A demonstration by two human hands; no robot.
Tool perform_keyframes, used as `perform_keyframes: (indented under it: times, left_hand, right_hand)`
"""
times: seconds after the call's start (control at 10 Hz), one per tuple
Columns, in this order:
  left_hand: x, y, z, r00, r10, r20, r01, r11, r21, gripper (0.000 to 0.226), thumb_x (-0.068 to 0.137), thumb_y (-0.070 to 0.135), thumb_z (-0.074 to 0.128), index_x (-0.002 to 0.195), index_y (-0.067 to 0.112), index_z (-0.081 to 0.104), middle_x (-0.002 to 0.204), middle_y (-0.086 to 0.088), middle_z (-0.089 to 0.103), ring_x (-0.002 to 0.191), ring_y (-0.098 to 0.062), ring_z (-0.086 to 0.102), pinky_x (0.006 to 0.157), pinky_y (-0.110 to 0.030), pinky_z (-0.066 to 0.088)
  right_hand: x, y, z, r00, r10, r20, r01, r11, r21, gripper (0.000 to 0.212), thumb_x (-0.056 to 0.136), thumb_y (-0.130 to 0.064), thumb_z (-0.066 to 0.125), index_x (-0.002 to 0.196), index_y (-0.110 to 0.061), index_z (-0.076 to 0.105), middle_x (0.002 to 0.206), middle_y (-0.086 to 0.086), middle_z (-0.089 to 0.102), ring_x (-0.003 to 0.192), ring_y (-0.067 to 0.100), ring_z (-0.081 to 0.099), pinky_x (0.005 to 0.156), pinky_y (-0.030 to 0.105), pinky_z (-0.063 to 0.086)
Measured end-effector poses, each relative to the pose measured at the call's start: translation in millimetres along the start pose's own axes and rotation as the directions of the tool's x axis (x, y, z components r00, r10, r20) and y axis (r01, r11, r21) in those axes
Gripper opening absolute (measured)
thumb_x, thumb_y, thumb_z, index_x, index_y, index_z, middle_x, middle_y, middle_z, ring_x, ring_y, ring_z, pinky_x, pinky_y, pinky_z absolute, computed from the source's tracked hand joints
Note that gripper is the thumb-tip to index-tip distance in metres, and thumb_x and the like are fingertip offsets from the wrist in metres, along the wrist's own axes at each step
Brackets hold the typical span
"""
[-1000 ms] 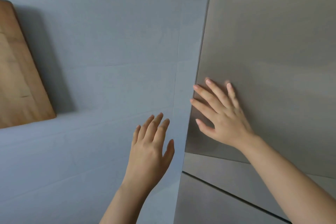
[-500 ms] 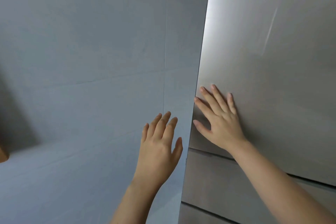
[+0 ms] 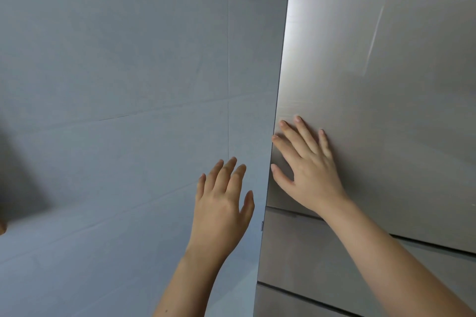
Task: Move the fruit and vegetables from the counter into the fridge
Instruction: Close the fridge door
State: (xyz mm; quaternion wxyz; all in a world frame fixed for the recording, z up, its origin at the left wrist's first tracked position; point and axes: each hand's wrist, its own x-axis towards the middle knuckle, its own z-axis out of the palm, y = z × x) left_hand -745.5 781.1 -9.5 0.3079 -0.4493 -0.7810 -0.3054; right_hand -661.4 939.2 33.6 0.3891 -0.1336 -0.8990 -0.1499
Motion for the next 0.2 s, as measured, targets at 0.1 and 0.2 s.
perform_keyframes:
  times: [0.1,0.2]
  left_hand:
    - [-5.7,-3.3,-8.2,1.000,-0.019,-0.005,0.019,1.000,0.015,0.045,0.084,0.032,0.040,0.117,0.008,0.057,0.124,-0.012,0.058,0.118,-0.034,0.052,0.094,-0.052,0.039]
    - [-14.7,-4.5,-20.8,0.999,-0.053,-0.005,0.053,0.998,0.042,0.044,0.083,0.032,0.040,0.116,0.008,0.057,0.124,-0.013,0.059,0.118,-0.034,0.052,0.093,-0.053,0.040]
  right_hand:
    - [-3.2,-11.0,-5.8,1.000,0.017,-0.025,-0.015,0.997,0.082,0.049,0.082,-0.037,0.039,0.117,-0.010,0.059,0.129,0.011,0.055,0.126,0.030,0.043,0.098,0.055,0.034]
    - [-10.3,-27.1,-16.1,0.999,0.024,-0.029,-0.019,0.989,0.149,0.046,0.082,-0.033,0.038,0.113,-0.008,0.062,0.118,0.011,0.062,0.112,0.032,0.056,0.092,0.049,0.044]
